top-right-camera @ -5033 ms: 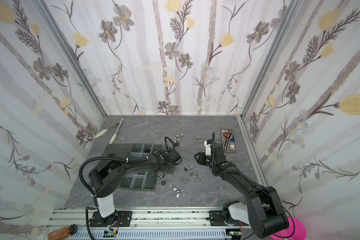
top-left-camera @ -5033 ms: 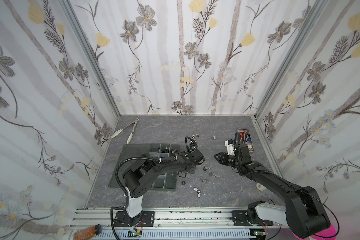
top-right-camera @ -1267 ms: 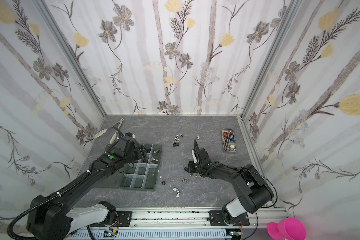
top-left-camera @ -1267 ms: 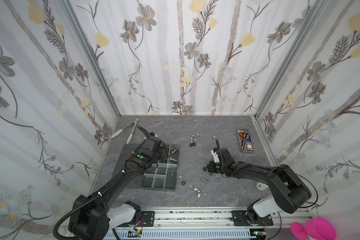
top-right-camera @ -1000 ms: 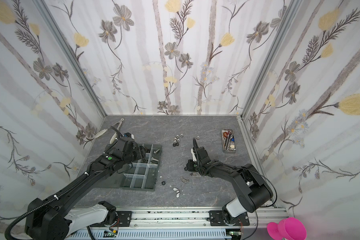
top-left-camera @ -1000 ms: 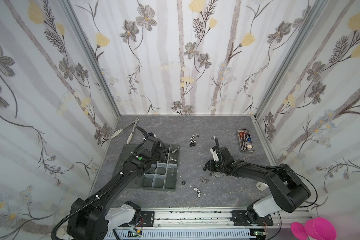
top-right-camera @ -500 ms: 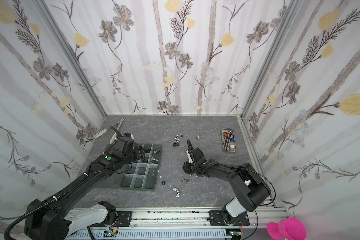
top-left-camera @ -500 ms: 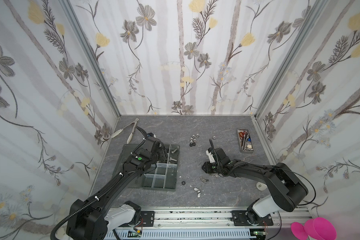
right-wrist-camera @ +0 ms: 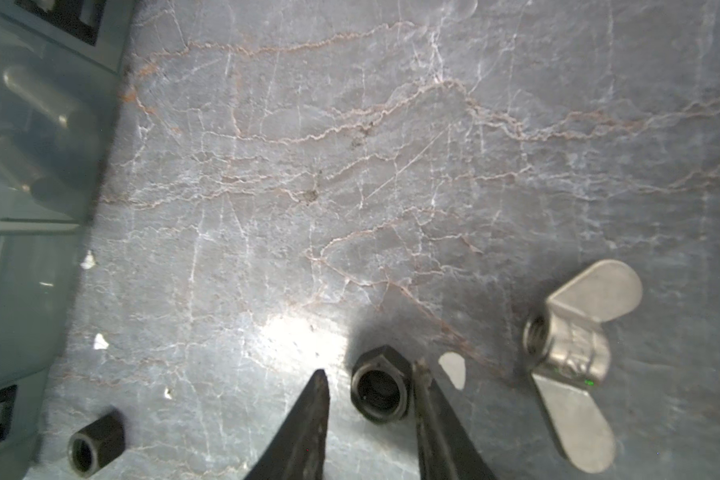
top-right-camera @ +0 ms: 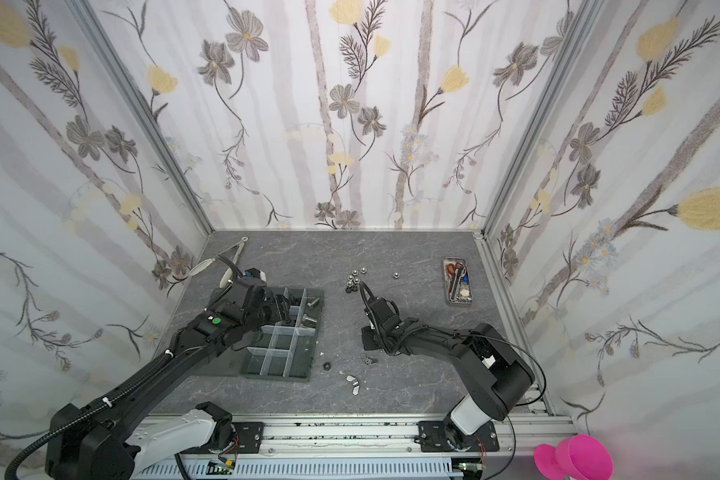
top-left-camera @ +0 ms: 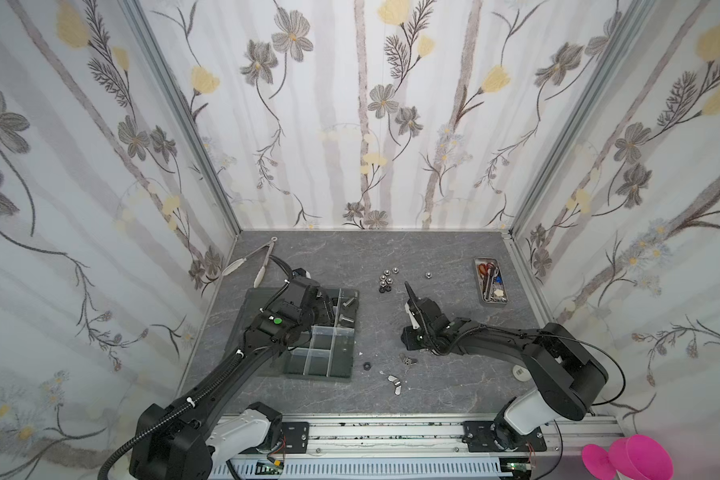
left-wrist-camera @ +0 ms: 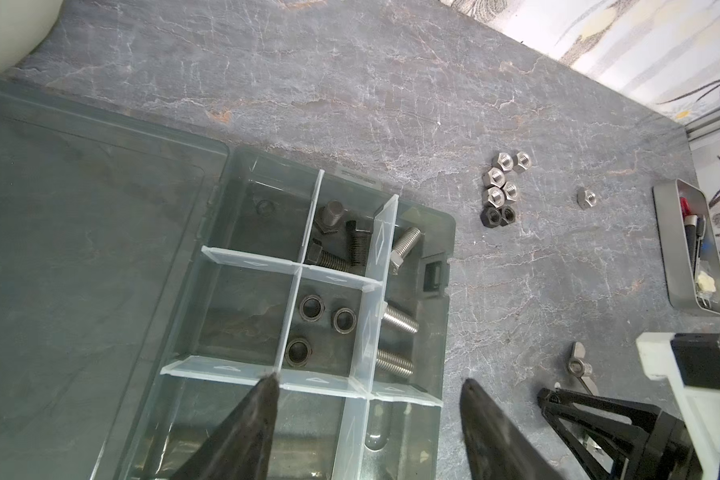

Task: Sort the screws and nuts into containers
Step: 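Close the right gripper on a black nut while the left gripper draws back, then carry the black nut with the right gripper across to an organizer compartment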

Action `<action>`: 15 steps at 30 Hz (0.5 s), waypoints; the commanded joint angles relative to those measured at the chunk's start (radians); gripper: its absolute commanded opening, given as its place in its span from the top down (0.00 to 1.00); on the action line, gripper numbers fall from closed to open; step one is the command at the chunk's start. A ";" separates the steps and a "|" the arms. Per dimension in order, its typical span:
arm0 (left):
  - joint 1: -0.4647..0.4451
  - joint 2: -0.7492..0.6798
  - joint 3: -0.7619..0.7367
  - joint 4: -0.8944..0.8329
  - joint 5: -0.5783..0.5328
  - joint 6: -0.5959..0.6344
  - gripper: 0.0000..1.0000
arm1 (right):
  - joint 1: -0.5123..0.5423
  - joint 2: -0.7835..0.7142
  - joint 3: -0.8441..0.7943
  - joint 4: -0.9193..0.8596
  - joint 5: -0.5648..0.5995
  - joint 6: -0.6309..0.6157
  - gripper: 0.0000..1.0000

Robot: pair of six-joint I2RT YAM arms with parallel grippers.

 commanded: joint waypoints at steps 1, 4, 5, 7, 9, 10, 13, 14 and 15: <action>0.000 -0.009 -0.007 0.015 -0.008 -0.002 0.31 | 0.026 0.012 0.026 -0.058 0.099 -0.017 0.65; 0.001 -0.010 -0.010 0.018 -0.008 -0.004 0.31 | 0.051 0.055 0.062 -0.086 0.146 -0.020 0.66; 0.001 -0.009 -0.011 0.016 -0.008 -0.003 0.31 | 0.059 0.065 0.069 -0.093 0.159 -0.022 0.67; 0.000 -0.013 -0.011 0.016 -0.010 -0.003 0.30 | 0.069 0.079 0.078 -0.099 0.171 -0.020 0.69; 0.001 -0.018 -0.012 0.015 -0.011 -0.003 0.30 | 0.079 0.090 0.087 -0.104 0.179 -0.019 0.70; 0.001 -0.021 -0.013 0.015 -0.011 -0.002 0.31 | 0.084 0.093 0.092 -0.108 0.183 -0.019 0.71; 0.001 -0.028 -0.017 0.012 -0.013 -0.002 0.30 | 0.085 0.100 0.104 -0.119 0.196 -0.019 0.75; 0.000 -0.028 -0.018 0.012 -0.015 -0.002 0.30 | 0.085 0.100 0.106 -0.123 0.200 -0.019 0.77; 0.001 -0.031 -0.019 0.010 -0.014 -0.002 0.30 | 0.085 0.099 0.109 -0.126 0.204 -0.019 0.79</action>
